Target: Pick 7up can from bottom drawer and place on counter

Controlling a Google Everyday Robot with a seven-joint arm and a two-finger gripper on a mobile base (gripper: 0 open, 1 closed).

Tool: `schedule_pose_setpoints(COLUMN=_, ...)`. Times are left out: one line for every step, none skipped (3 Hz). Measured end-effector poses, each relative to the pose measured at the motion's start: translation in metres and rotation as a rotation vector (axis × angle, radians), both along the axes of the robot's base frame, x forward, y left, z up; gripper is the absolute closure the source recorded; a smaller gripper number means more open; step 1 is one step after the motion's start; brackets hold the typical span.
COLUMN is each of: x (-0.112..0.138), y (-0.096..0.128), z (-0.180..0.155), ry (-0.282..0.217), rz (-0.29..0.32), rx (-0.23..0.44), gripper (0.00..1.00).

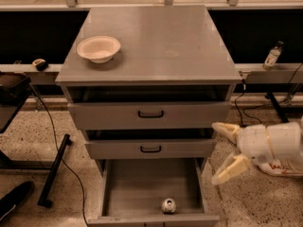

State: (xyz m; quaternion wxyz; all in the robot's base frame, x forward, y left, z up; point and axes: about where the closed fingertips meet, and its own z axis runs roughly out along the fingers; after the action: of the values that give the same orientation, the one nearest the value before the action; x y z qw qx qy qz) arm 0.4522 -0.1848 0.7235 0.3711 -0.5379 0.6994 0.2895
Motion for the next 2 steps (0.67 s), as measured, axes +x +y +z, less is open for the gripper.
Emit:
schedule_pose_setpoints(x=-0.004, y=-0.005, z=-0.058, ry=-0.069, rz=0.013, rx=0.164, gripper=0.0)
schedule_pose_setpoints(x=-0.008, y=0.0, z=-0.092, ry=-0.082, rz=0.044, rx=0.204, gripper=0.0)
